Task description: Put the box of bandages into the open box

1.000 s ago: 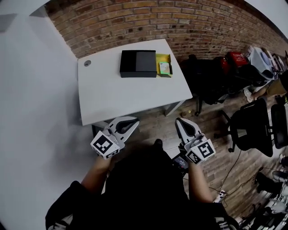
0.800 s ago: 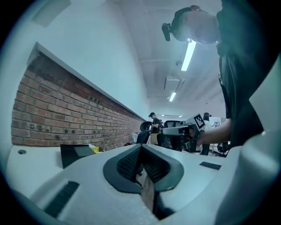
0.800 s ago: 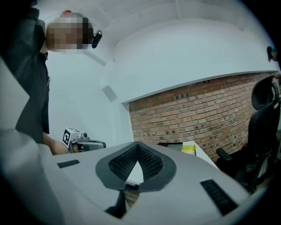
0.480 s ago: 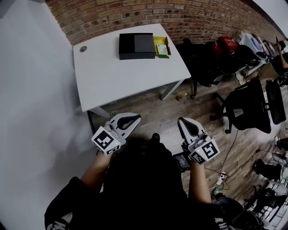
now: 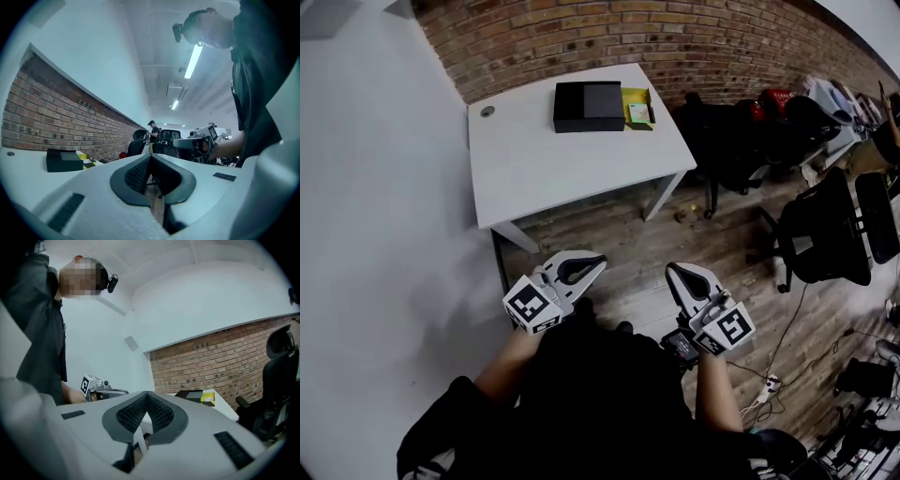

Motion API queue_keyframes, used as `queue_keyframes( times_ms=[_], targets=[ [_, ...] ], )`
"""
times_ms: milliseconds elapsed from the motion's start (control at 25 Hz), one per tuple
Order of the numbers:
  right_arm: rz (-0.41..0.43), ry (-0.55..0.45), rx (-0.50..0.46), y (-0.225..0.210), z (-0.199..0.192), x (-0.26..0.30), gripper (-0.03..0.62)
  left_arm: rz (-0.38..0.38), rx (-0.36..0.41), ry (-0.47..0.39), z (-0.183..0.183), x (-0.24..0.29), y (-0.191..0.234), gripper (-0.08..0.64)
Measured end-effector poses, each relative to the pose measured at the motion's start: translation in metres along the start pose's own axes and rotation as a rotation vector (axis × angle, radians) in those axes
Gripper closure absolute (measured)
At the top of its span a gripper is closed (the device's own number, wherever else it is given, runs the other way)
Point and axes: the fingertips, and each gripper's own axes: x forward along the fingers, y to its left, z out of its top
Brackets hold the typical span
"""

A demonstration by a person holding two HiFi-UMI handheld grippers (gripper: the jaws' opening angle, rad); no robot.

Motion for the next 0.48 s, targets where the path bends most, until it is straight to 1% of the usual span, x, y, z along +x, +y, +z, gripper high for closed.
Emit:
queue_keyframes(
  times_ms=[200,360,480],
  targets=[
    [0.047,0.011,0.004,0.011,-0.013,-0.028,0.586,0.031,-0.017,0.013,-0.006,0.012,-0.037,0.545],
    [0.093,0.001,-0.022,0.022,-0.012,-0.041,0.586,0.049,-0.009,0.029,-0.012,0.013,-0.063,0.545],
    [0.127,0.001,-0.026,0.026,-0.017,-0.054,0.586,0.076,-0.010,0.031,-0.016,0.016,-0.078,0.545]
  ],
)
